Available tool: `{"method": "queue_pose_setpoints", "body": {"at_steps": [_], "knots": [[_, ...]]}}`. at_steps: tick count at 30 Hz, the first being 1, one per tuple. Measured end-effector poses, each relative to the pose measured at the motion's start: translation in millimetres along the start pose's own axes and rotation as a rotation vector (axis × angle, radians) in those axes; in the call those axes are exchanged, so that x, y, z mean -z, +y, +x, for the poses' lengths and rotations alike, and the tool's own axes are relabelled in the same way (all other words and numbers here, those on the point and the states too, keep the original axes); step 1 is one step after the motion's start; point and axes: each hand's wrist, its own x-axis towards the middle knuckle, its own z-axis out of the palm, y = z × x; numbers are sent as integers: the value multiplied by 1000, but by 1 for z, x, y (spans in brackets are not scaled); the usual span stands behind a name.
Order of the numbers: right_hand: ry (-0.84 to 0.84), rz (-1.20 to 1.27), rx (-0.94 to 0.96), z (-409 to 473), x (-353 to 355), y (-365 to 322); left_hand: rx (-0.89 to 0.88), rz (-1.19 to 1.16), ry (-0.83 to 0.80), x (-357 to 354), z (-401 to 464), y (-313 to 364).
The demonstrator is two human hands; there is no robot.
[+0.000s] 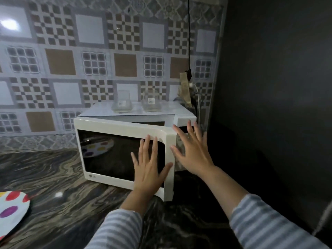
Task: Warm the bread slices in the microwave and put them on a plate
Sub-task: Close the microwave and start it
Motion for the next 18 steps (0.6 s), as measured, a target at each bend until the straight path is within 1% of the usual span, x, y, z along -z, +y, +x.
{"method": "queue_pose_setpoints", "body": {"at_steps": [3, 6, 10, 15, 18], "knots": [[-33, -25, 48, 20, -6, 19, 56, -209, 83, -31, -7, 17], [-29, -51, 88, 36, -14, 37, 56, -398, 39, -53, -9, 24], [-30, -134, 149, 54, -28, 54, 76, -514, 4, -82, -4, 14], [-83, -196, 168, 75, -41, 67, 89, -429, -57, -96, 12, 4], [-84, -215, 173, 87, -48, 74, 108, -394, -66, -101, 24, 0]]}}
